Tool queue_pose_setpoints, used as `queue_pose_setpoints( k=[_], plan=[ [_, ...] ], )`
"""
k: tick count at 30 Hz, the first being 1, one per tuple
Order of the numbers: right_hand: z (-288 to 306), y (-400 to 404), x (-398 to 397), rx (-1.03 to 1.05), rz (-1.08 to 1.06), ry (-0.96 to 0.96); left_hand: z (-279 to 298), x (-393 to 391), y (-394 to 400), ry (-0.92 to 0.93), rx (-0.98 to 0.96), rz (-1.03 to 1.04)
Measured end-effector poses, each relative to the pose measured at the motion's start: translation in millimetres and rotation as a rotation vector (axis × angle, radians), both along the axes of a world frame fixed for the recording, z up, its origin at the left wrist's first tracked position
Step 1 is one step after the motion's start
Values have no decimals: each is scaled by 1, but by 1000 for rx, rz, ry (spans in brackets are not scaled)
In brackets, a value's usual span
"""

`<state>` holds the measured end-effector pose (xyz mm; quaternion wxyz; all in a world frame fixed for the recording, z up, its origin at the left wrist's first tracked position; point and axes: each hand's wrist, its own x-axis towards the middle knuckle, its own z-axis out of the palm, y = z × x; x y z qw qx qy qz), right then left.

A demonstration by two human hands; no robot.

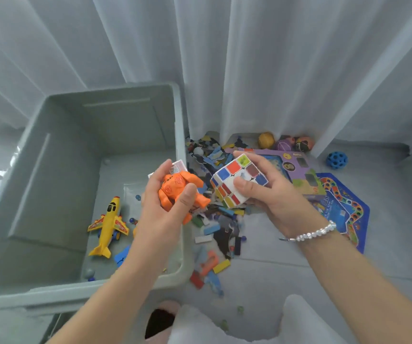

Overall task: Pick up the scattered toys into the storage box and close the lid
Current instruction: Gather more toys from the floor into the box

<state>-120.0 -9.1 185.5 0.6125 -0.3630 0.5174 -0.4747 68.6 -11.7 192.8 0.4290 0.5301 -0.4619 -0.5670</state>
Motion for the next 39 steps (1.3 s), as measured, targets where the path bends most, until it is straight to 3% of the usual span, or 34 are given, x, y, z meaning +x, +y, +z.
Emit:
queue_pose_setpoints(
  k=[6, 9, 13, 16, 23, 30, 39],
  plan=[
    [2, -33, 83, -77, 205, 255, -36, 101, -34, -256, 34, -31],
    [-12, -49, 123, -76, 272, 396, -67, 143, -58, -343, 133, -160],
    [-48, -70, 164, 79, 307, 403, -105, 168, -78, -320, 311, -275],
    [-82, -76, 177, 230, 211, 418, -132, 178, -95, -313, 433, -360],
    [-111, -83, 182, 354, 157, 510, -167, 189, -102, -473, 425, -474],
    [-112, -86, 183, 443, 226, 596, -178, 198, -112, -700, 308, -282],
    [-133, -110, 245, 550, 341, 726, -173, 209, -126, -1025, 294, -454]
  ],
)
